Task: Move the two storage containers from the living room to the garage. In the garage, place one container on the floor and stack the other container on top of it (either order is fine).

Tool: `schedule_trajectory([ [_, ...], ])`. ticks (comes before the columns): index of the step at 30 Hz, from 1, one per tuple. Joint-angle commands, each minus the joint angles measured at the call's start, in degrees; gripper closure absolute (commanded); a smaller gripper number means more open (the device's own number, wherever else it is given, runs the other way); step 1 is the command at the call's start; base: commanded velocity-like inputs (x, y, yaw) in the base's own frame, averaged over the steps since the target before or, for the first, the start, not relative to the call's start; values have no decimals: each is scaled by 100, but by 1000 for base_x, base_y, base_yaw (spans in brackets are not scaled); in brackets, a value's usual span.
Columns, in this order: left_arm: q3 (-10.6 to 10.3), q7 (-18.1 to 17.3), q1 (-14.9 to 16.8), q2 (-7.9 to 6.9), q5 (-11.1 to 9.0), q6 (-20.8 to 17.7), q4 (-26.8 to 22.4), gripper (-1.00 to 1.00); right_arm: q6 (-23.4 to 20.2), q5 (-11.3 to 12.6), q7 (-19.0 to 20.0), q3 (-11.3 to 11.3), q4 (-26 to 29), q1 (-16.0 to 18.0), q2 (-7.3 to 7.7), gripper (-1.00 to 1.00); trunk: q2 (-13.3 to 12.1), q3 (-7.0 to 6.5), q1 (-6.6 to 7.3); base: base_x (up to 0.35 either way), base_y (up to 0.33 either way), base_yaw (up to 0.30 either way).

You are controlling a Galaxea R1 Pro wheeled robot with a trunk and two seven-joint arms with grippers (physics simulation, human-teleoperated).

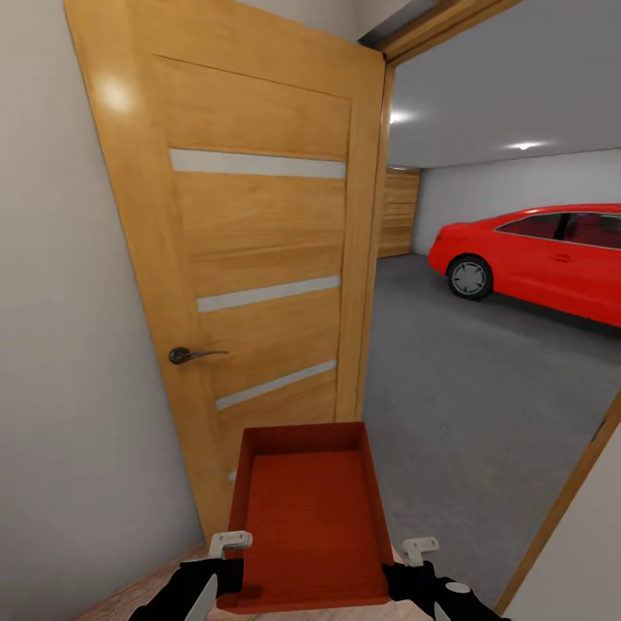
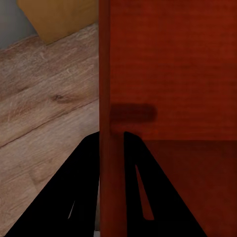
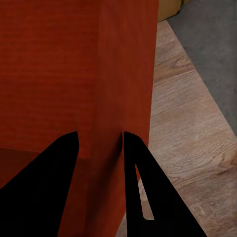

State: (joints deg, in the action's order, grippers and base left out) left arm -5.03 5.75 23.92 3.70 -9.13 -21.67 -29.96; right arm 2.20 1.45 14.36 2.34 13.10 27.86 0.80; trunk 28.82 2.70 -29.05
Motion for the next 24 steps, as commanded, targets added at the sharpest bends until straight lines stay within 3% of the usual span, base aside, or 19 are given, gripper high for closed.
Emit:
schedule_trajectory([
  [1,54,180,8,-1,148,-48,-61,100,26,25,76,234,-18,-5,-99,100,12,12,-3,1,1,-1],
  [14,54,180,8,0,148,-48,-60,100,26,24,76,238,-18,-5,-98,100,12,12,-3,0,0,-10],
  [24,54,180,8,8,148,-48,-61,100,24,31,76,241,-18,-2,-98,100,12,-5,-3,0,0,-262],
])
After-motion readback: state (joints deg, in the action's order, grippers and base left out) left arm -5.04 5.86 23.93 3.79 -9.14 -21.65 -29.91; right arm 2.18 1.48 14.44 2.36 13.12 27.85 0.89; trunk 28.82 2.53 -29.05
